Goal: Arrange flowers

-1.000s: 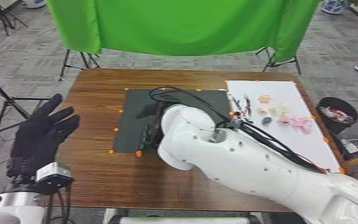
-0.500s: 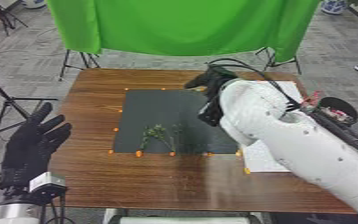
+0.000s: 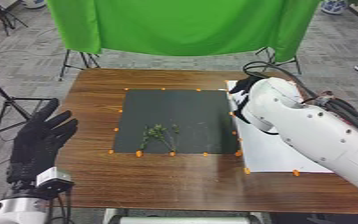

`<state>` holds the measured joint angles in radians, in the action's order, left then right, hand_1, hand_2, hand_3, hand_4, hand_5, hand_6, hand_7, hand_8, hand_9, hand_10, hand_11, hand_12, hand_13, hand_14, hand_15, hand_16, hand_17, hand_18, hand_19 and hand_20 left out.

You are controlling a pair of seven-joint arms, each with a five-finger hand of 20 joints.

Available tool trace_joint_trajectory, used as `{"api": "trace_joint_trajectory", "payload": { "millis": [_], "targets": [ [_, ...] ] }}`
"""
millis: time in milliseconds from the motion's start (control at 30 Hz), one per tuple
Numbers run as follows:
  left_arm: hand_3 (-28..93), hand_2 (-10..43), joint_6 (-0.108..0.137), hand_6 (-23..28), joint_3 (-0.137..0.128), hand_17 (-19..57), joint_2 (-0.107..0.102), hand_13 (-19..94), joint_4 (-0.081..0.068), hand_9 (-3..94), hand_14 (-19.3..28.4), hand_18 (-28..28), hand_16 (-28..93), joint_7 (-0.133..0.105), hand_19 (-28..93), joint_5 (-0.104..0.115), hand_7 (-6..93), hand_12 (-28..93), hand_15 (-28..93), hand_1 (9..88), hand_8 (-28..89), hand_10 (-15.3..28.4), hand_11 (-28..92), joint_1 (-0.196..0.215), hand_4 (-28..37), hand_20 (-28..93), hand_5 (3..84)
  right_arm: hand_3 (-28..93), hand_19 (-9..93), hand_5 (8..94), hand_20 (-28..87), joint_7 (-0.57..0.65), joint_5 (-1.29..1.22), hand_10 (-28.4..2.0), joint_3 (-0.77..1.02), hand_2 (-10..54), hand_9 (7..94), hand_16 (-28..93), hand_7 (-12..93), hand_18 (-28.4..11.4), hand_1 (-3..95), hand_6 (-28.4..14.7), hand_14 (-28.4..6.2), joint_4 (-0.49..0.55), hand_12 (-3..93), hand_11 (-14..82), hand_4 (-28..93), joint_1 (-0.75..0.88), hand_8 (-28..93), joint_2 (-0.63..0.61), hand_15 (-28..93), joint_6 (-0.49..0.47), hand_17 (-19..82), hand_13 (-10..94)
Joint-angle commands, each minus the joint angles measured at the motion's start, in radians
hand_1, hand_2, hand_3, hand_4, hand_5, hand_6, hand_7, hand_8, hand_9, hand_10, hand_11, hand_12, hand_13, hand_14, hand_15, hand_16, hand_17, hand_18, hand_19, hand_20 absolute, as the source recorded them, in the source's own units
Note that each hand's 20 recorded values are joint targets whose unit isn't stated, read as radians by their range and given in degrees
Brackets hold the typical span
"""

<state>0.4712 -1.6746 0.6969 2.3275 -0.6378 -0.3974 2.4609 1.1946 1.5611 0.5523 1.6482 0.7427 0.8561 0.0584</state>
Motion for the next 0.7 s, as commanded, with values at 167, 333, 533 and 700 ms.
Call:
{"api": "trace_joint_trajectory", "payload": {
  "millis": [167,333,533,700],
  "targets": [
    [65,5.8,-0.025,8.4,0.021,-7.8,0.010,19,-0.014,31.1,25.2,25.4,-11,0.020,50,-0.010,10.4,11,54,29.2,-8,18.7,28,-0.034,-21.4,6,35.0,71,90,50.6,-28,0.034,0.004,-23.6,-0.031,-0.5,62.8,8,12,-16.5,30.8,-12.9,-17.6,-0.097,14.8,19.9,-22,0.009,-8,0.036,51,-0.097,56,68],
    [65,5.8,-0.020,8.5,0.024,-7.7,-0.006,20,-0.014,31.2,25.3,25.4,-11,0.003,50,0.004,10.5,11,54,29.3,-8,18.8,28,-0.031,-21.6,6,35.1,71,90,50.2,-28,0.037,0.015,-23.7,-0.014,-0.9,61.5,9,12,-16.8,31.0,-12.8,-17.9,-0.092,14.9,20.1,-22,0.038,-8,0.061,51,-0.132,55,67],
    [65,5.9,-0.027,8.5,0.038,-7.7,-0.015,20,-0.019,31.4,25.3,25.4,-12,0.011,50,0.004,10.5,11,55,29.5,-8,18.8,29,-0.053,-21.5,6,35.3,71,90,50.5,-28,0.058,0.026,-24.0,-0.032,-1.4,61.9,8,12,-16.8,31.2,-12.7,-17.7,-0.105,14.8,19.8,-22,0.047,-8,0.075,51,-0.154,55,67],
    [65,6.0,-0.028,8.5,0.039,-7.7,-0.019,20,-0.021,31.4,25.3,25.4,-12,0.011,50,0.005,10.6,11,55,29.6,-8,18.9,29,-0.057,-21.5,6,35.3,70,90,51.3,-28,0.066,0.046,-24.0,-0.062,-1.8,62.3,8,13,-16.7,32.5,-12.8,-17.6,-0.114,14.7,19.8,-22,0.049,-8,0.063,51,-0.150,56,68]
  ]
}}
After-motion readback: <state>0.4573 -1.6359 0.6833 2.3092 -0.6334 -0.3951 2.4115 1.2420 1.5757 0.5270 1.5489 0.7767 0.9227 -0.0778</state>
